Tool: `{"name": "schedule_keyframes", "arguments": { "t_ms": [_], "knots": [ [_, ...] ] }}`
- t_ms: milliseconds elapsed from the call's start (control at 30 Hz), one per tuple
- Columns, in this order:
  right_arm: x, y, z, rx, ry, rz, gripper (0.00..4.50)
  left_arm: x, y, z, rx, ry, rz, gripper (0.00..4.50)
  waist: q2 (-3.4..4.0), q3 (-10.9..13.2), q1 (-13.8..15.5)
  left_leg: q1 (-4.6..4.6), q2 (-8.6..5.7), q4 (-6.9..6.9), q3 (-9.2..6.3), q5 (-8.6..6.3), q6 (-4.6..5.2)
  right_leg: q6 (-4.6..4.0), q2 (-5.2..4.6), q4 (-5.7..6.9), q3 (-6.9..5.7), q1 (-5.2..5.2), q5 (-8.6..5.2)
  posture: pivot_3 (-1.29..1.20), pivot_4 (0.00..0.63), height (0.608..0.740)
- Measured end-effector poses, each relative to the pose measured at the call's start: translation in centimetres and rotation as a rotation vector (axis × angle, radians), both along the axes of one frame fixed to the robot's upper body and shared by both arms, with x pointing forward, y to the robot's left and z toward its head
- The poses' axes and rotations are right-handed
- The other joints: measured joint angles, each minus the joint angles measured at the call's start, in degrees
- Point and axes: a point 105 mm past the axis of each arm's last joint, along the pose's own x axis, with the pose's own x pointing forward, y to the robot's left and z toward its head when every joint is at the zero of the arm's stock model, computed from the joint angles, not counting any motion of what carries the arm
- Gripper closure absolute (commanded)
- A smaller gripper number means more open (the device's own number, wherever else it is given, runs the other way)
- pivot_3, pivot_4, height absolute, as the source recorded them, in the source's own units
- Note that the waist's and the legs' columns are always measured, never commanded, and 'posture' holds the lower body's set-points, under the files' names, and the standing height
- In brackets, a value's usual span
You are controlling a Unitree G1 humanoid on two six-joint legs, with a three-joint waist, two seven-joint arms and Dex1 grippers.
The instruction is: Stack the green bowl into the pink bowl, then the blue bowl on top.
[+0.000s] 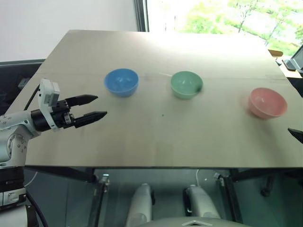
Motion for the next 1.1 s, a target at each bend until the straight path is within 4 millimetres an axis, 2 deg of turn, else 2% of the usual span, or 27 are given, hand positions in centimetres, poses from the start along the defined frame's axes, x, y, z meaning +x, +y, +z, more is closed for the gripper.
{"name": "schedule_keyframes", "arguments": {
  "t_ms": [100,167,367,600,733,800,967,1033,1067,1100],
  "knots": [
    [0.8,0.4,0.4,0.002,-0.026,0.007,0.0,0.1,-0.2,0.1,-0.002,0.003,-0.005,0.08,0.0,0.0,-0.11,0.02,0.0,0.03,0.01,0.0,0.0,0.0,0.0,0.01,0.0,0.01,0.0,0.0,0.15,0.74],
    [1.7,1.3,0.7,-0.001,-0.051,0.031,0.0,0.2,-1.3,0.5,-0.001,-0.013,-0.044,0.08,0.0,0.0,-0.15,0.01,0.0,0.08,0.01,0.0,0.0,0.01,0.0,0.04,0.01,0.01,0.01,0.0,0.15,0.74],
    [4.2,2.9,-2.1,-0.086,0.045,0.043,0.0,-0.1,-4.5,0.1,-0.015,-0.018,-0.155,0.08,0.01,0.0,-0.01,-0.04,-0.01,0.08,0.01,0.0,0.0,0.16,0.01,0.06,0.01,-0.03,0.12,0.0,0.15,0.74],
    [8.8,4.1,-2.7,-0.061,0.1,0.029,0.0,-0.4,-9.9,1.6,-0.031,-0.096,-0.324,0.08,0.03,0.02,-0.02,-0.02,-0.01,0.13,-0.01,0.0,0.0,0.18,0.04,0.09,0.03,0.0,0.14,0.0,0.15,0.74],
    [11.0,3.5,-4.2,-0.085,0.153,-0.032,0.0,-0.8,-12.0,1.2,-0.049,-0.092,-0.385,0.08,0.05,0.04,-0.04,-0.09,-0.02,0.11,0.0,0.0,0.0,0.19,0.05,0.08,0.05,-0.07,0.14,0.0,0.15,0.74],
    [11.3,3.3,-5.0,-0.104,0.184,-0.042,0.0,-0.9,-12.4,1.1,-0.046,-0.091,-0.392,0.08,0.06,0.04,0.0,-0.09,-0.02,0.09,0.0,0.0,0.0,0.19,0.05,0.07,0.05,-0.07,0.13,0.0,0.15,0.74],
    [12.3,2.8,-5.5,-0.124,0.214,-0.061,2.21,-1.2,-12.8,1.4,-0.051,-0.095,-0.396,0.0,0.07,0.05,-0.02,-0.08,-0.02,0.1,0.01,0.0,0.0,0.19,0.04,0.06,0.05,-0.07,0.14,0.0,0.15,0.74],
    [12.5,2.6,-5.8,-0.131,0.222,-0.063,2.81,-1.5,-13.0,1.5,-0.054,-0.096,-0.403,0.0,0.07,0.05,0.01,-0.08,-0.02,0.1,0.01,0.0,0.0,0.19,0.04,0.06,0.06,-0.06,0.14,0.0,0.15,0.74],
    [12.5,2.5,-5.9,-0.134,0.226,-0.065,3.46,-1.5,-13.1,1.5,-0.054,-0.094,-0.401,0.0,0.07,0.05,0.0,-0.07,-0.02,0.1,0.01,0.0,0.0,0.19,0.04,0.07,0.06,-0.06,0.14,0.0,0.15,0.74],
    [12.6,2.4,-6.1,-0.133,0.229,-0.066,3.6,-1.5,-13.1,1.4,-0.055,-0.091,-0.399,0.0,0.07,0.05,0.0,-0.07,-0.02,0.1,0.01,0.0,0.0,0.19,0.04,0.07,0.06,-0.06,0.14,0.0,0.15,0.74]
  ]
}}
